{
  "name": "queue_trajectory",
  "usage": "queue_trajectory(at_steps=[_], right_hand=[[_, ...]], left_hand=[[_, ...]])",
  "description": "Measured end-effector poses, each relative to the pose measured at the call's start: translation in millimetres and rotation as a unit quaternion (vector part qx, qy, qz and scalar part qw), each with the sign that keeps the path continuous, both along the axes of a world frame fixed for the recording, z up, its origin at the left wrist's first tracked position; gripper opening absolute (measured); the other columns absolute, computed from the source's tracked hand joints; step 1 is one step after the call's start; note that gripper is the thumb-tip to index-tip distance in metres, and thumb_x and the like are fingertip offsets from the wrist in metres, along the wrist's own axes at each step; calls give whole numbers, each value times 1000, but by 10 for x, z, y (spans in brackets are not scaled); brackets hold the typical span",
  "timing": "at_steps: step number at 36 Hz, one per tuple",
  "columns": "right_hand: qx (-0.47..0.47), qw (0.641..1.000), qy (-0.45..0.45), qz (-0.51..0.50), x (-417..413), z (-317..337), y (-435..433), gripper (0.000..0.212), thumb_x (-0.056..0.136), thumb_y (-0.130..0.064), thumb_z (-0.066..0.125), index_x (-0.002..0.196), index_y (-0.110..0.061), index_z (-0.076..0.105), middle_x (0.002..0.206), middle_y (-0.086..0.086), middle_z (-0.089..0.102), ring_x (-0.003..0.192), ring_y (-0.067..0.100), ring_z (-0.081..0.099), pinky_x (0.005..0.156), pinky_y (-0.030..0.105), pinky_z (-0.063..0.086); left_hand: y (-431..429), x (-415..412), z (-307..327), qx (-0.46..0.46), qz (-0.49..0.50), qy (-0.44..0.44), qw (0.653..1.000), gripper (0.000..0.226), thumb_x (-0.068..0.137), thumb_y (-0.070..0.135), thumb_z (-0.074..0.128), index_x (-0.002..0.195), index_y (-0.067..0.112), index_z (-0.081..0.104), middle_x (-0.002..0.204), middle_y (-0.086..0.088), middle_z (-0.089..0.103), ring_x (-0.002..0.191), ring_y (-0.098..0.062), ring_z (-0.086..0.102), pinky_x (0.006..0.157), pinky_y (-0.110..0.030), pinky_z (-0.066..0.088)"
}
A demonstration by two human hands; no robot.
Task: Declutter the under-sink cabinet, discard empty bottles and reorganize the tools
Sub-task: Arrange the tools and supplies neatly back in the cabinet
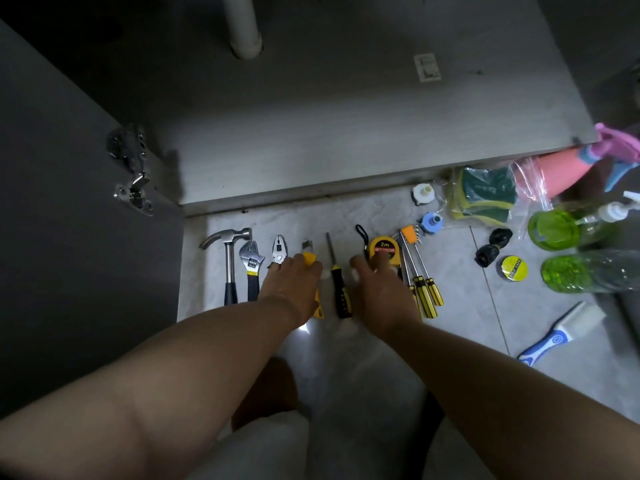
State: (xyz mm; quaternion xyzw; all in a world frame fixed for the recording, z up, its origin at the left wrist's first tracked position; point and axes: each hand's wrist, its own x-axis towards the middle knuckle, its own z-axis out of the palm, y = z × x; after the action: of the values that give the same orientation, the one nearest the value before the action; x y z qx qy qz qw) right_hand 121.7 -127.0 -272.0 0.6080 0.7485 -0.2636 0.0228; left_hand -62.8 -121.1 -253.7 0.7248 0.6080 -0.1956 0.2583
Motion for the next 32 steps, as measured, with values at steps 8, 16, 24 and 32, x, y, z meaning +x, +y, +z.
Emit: queue_trajectory(at_steps=[8,16,24,32], right_hand=[[-45,991,-125,10,288,-20,640,72,83,-8,63,143,-34,35,147,9,27,107,36,61,74,43,55],[20,1000,-18,-13,40,-124,991,63,89,-7,59,145,-22,36,139,8,43,104,33,61,82,47,56],[23,985,-136,-102,437,-144,835,37,90,-16,60,123,-17,44,125,12,39,104,33,56,63,41,48],[12,991,-90,-103,550,-200,757,35,97,-19,54,131,-16,47,131,14,39,106,35,56,82,47,57]], left_hand=[[30,55,-15,26,9,8,1000,58,88,40,68,140,25,46,139,-10,43,128,-30,44,105,-42,38],[305,134,-46,86,48,-86,991,60,88,29,63,143,23,42,129,-9,42,118,-31,47,95,-41,44],[610,318,-52,70,-59,-77,993,87,88,17,61,161,34,16,168,-8,-1,151,-30,17,117,-43,28],[592,439,-100,70,-55,-6,996,94,87,24,63,162,30,7,168,-11,-5,149,-33,18,114,-45,29]])
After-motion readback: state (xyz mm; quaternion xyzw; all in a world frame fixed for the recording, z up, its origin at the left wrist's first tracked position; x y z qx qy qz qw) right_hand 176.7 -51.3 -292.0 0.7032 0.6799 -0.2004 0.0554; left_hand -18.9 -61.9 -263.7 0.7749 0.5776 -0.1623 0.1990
